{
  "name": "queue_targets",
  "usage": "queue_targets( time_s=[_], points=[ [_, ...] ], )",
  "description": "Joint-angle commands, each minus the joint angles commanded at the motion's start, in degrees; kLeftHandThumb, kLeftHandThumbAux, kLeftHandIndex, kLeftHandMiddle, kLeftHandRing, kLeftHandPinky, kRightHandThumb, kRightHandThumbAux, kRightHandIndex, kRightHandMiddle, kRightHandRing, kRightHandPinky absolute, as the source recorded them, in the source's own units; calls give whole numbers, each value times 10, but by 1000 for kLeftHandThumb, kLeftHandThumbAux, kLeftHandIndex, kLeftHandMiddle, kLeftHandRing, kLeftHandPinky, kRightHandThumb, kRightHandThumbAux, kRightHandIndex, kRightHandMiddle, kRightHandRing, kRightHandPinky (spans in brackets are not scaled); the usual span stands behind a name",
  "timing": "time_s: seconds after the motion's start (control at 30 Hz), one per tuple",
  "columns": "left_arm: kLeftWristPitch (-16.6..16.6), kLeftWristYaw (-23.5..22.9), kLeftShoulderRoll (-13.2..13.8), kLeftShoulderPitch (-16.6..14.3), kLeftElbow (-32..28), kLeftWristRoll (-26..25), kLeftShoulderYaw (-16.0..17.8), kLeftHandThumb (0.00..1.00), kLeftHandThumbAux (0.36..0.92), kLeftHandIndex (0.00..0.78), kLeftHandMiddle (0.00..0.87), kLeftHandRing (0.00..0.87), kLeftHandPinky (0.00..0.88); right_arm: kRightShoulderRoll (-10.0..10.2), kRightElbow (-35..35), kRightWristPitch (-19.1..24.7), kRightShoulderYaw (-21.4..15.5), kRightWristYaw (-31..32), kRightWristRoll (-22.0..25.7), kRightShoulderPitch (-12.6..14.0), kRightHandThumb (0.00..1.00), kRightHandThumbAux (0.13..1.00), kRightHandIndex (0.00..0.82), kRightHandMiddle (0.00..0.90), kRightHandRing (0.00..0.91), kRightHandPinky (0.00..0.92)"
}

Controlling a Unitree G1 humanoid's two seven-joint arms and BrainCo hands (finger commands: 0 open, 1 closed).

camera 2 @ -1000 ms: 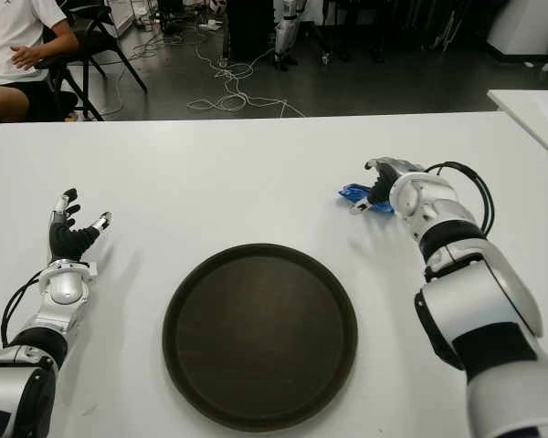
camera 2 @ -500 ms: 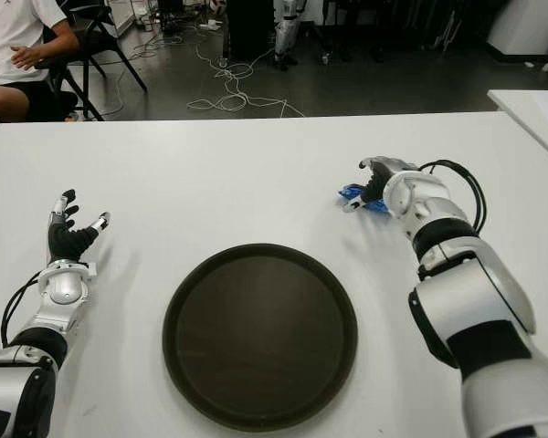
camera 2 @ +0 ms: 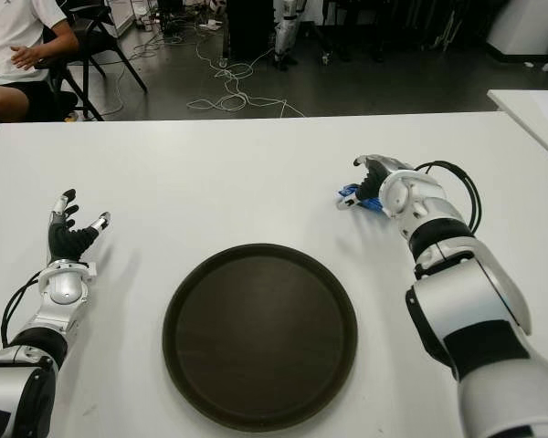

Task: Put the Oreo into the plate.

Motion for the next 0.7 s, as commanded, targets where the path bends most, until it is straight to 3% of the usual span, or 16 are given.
queue_targets(
  time_s=[0.33, 0.7],
  points=[
    [-1, 12, 2, 0, 1, 9, -6, 0, 733, 80, 117, 117, 99, 4, 1, 10, -15, 5, 13, -2, 0, 632, 17, 18, 7, 0],
    [-9, 2, 1, 3, -3, 2, -2, 0, 757, 71, 104, 96, 79, 3, 0, 7, -42, 15, 37, 3, 0, 623, 21, 15, 0, 0]
  ],
)
